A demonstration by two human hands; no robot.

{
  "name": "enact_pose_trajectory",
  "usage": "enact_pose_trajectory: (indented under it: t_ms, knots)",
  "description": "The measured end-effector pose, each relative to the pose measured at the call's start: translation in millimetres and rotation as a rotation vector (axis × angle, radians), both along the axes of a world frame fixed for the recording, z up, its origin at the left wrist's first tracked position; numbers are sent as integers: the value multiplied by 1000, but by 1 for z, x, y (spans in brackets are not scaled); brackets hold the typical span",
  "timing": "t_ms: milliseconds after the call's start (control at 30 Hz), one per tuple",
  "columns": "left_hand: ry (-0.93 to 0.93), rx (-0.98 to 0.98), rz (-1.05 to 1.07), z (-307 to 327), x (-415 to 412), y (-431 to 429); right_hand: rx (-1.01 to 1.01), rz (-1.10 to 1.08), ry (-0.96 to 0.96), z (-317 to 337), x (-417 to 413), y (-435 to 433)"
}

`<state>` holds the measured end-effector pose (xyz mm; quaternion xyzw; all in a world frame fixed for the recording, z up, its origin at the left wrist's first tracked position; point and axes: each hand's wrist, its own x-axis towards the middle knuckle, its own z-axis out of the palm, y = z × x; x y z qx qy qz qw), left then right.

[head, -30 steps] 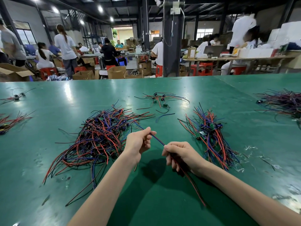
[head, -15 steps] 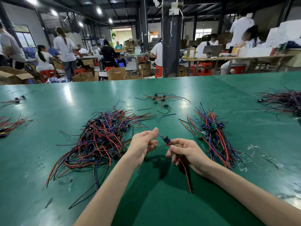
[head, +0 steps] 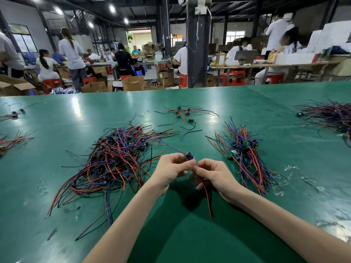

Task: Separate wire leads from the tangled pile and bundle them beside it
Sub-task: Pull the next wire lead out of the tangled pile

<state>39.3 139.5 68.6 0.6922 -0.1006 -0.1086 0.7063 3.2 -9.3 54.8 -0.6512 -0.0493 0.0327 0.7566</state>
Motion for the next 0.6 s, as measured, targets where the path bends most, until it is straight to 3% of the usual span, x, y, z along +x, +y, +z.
enact_pose_trajectory:
  t_ms: [600]
  knots:
    - [-186, 133, 321, -4, 20, 18, -287, 45, -24, 7, -10, 11]
